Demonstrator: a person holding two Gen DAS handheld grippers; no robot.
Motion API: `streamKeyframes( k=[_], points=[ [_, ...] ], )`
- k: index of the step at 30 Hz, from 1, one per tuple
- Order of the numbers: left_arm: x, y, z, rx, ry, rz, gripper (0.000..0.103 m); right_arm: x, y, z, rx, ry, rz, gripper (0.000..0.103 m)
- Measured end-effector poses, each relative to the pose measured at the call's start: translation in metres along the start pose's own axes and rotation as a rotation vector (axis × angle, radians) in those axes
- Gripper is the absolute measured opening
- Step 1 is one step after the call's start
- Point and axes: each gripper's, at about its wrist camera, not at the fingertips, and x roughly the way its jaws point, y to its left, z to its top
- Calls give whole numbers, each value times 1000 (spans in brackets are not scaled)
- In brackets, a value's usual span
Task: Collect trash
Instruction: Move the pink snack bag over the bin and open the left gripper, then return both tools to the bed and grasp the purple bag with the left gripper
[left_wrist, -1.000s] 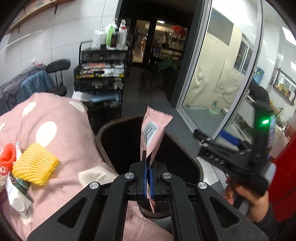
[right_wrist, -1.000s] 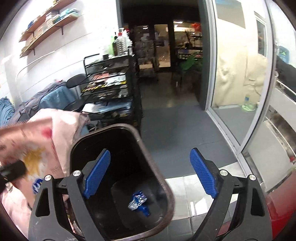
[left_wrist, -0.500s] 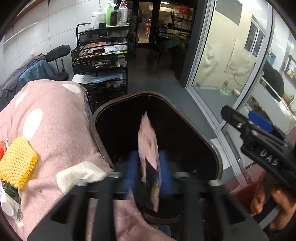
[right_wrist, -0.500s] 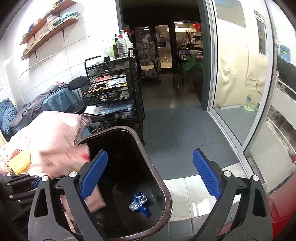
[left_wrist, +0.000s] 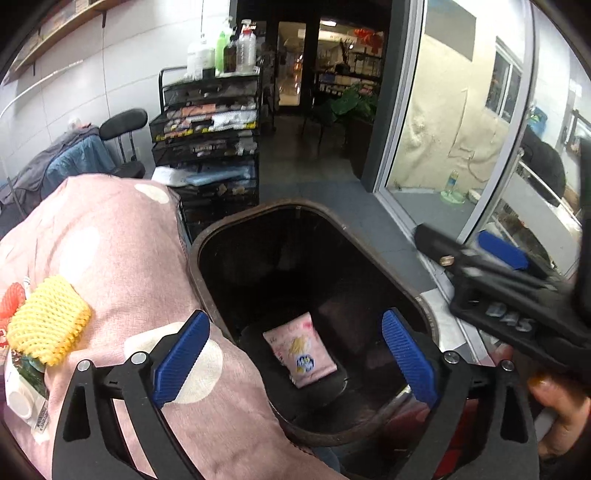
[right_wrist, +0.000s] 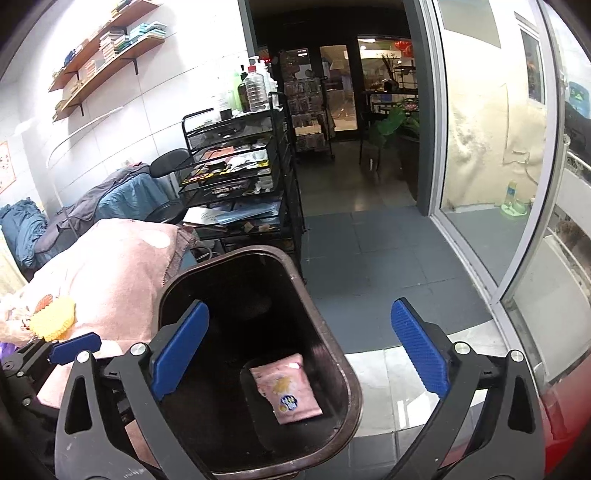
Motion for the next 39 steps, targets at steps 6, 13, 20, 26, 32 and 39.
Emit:
streamKeyframes(
  k=[6, 13, 20, 26, 32, 39],
  points=[
    [-34, 1, -5, -21, -87, -7, 96, -1, 4, -1, 5, 3, 59, 98],
    [-70, 18, -19, -42, -188, 58, 98, -5, 18, -4, -20, -13, 121, 98],
    [-99, 52, -46, -123, -232, 152, 98, -7, 35, -9, -31, -8, 208, 98],
    [-135, 92, -76, -235, -309, 317, 98, -11, 74, -17, -91, 13, 315, 98],
    [-167, 136, -108, -364, -346, 458, 98, -19, 125, -26, -186, 27, 434, 98],
    [-177, 190, -128, -476, -287, 543, 98, -30, 187, -40, -307, 66, 568, 98]
  ],
)
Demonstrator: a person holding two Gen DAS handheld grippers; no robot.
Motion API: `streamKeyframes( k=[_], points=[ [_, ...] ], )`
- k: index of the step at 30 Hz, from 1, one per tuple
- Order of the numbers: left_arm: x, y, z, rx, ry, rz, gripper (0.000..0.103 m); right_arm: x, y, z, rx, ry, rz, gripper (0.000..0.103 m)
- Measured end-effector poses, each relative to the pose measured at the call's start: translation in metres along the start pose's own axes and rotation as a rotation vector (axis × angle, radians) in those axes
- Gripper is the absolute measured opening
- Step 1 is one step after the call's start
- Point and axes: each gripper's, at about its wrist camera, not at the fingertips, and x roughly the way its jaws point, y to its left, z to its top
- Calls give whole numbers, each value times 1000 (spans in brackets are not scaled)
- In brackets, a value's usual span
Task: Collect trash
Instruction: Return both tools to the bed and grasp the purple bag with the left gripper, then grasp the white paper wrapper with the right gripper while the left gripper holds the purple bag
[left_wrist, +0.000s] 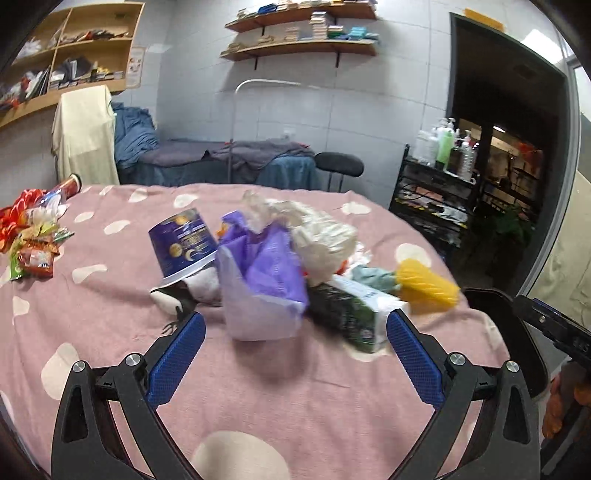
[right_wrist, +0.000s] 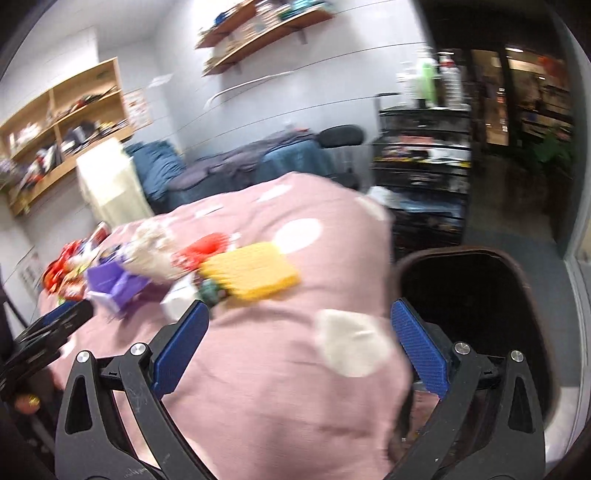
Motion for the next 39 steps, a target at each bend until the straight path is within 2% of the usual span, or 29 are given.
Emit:
streamKeyframes(
  k=[7, 9, 11, 14, 17, 24, 29, 35, 39],
  points=[
    [34, 15, 10, 37, 81, 31, 97, 15, 41, 0, -73, 44, 72, 97],
    [39, 18, 12, 33, 93, 26, 91, 19, 49, 0, -93, 58, 87, 98],
    [42, 21, 14, 31, 100, 12, 73, 24, 59, 0, -126, 75, 103, 98],
    [42, 25, 12, 24, 116, 1, 51, 32, 70, 1, -169, 95, 117, 98],
    [35, 28, 9, 9, 106, -13, 42, 43, 83, 3, -196, 119, 150, 97],
    [-4, 37, 3, -5, 22, -34, 39, 68, 116, 8, -286, 165, 204, 97],
    [-33, 49, 5, -58, -31, -51, 39, 88, 149, 10, -394, 182, 210, 98],
    [-51, 63, 7, -105, -70, -22, 39, 124, 186, 16, -528, 233, 177, 97],
    [-58, 74, 7, -143, -87, -3, 39, 140, 208, 10, -607, 281, 190, 93]
  ],
)
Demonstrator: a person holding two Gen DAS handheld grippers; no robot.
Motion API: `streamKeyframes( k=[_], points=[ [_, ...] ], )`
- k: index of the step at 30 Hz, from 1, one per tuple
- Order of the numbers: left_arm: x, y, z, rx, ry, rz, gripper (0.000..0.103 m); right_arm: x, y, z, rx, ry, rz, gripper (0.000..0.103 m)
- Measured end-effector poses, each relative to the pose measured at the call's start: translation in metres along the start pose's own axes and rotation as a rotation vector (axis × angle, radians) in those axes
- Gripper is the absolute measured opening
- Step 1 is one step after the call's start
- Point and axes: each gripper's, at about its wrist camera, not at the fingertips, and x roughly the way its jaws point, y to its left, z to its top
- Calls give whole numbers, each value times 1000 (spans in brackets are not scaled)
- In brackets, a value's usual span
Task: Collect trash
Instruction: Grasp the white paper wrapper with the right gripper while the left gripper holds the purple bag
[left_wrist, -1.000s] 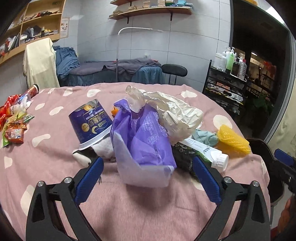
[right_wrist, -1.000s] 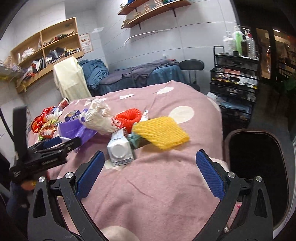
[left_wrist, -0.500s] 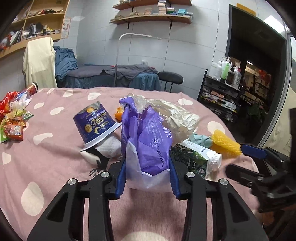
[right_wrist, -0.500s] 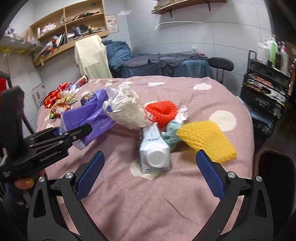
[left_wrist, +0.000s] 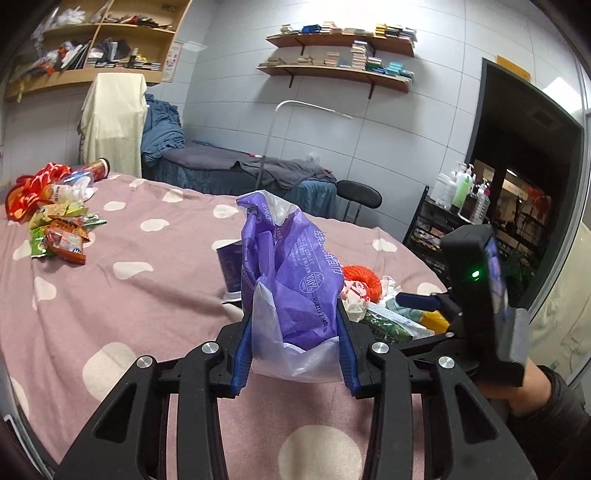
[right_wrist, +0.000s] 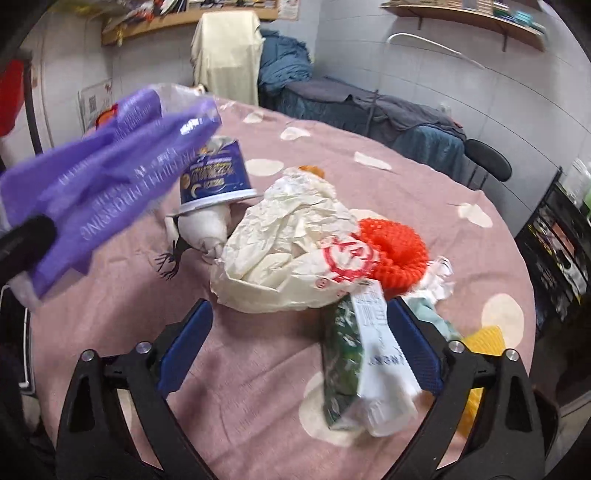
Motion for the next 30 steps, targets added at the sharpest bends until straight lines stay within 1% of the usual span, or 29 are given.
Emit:
streamKeyframes(
  k=[2, 5, 7, 10, 12, 13, 14, 15, 19, 22, 26, 30],
  points=[
    [-2, 2, -1, 0, 0, 12, 39, 3, 8, 4, -39, 2, 5, 93],
    [-3, 5, -2, -9, 5, 17, 39, 10, 22, 9, -102, 5, -22, 92],
    [-4, 7, -4, -19, 6, 13, 39, 16, 27, 13, -125, 17, -28, 88],
    [-5, 4, -4, -16, 6, 13, 39, 28, 30, 15, -147, 48, -38, 73],
    [-6, 3, -5, -17, 7, 9, 39, 31, 26, 14, -135, 63, -18, 47],
    [-7, 3, -5, -17, 7, 9, 39, 30, 25, 14, -128, 57, -12, 43],
    [-7, 2, -5, -16, 8, 10, 39, 26, 22, 14, -120, 41, -7, 32],
    [-6, 2, -5, -15, 8, 10, 39, 22, 19, 14, -109, 23, -5, 28],
    [-7, 2, -7, -19, 8, 4, 39, -2, 12, 10, -68, -68, 37, 24],
    [-7, 1, -7, -14, 2, -4, 39, -29, 6, 2, -27, -135, 52, 23],
    [-5, -5, -5, -4, -7, -28, 39, -65, -10, -6, 73, -212, 98, 23],
    [-3, -18, -3, 16, -14, -64, 39, -99, -20, -20, 124, -273, 97, 23]
  ],
)
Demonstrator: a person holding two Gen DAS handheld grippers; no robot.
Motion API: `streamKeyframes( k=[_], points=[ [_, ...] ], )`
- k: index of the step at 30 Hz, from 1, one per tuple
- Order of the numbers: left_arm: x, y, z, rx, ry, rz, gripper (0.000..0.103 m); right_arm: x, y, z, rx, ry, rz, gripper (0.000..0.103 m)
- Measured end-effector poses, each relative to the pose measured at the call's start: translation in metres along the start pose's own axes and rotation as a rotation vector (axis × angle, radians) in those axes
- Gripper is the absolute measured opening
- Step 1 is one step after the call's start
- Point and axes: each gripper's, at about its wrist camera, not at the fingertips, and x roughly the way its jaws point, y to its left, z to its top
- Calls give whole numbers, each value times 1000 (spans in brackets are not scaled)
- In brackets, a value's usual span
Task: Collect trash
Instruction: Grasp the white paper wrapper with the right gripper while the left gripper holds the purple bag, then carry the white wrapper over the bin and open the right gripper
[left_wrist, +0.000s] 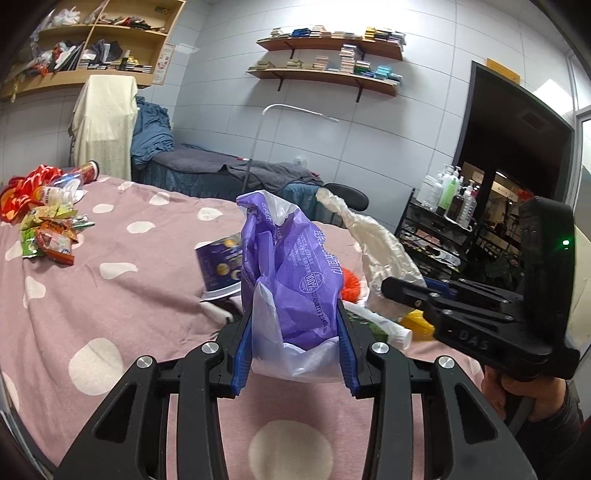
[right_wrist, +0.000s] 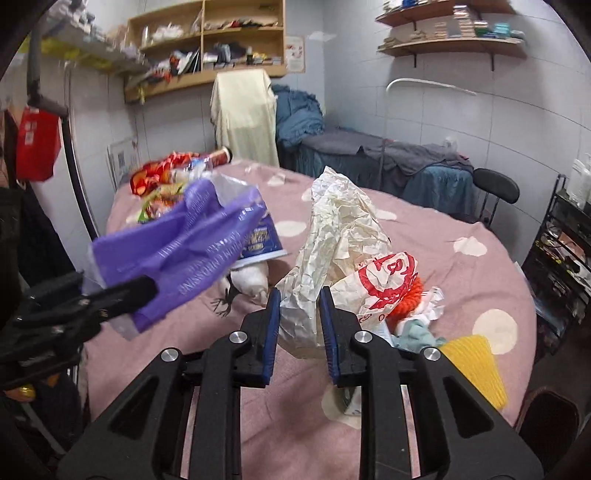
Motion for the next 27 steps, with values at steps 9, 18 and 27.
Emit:
streamKeyframes(
  k=[9, 18, 27],
  points=[
    [16, -44, 2, 77, 12, -110, 39, -58, -27, -19, 92, -59, -94, 23],
    [34, -92, -2, 144, 48, -237, 39, -105, -84, -53, 228, -70, -280, 23],
    [50, -135, -9, 210, 91, -330, 39, -135, -147, -97, 379, -42, -436, 23]
  ],
)
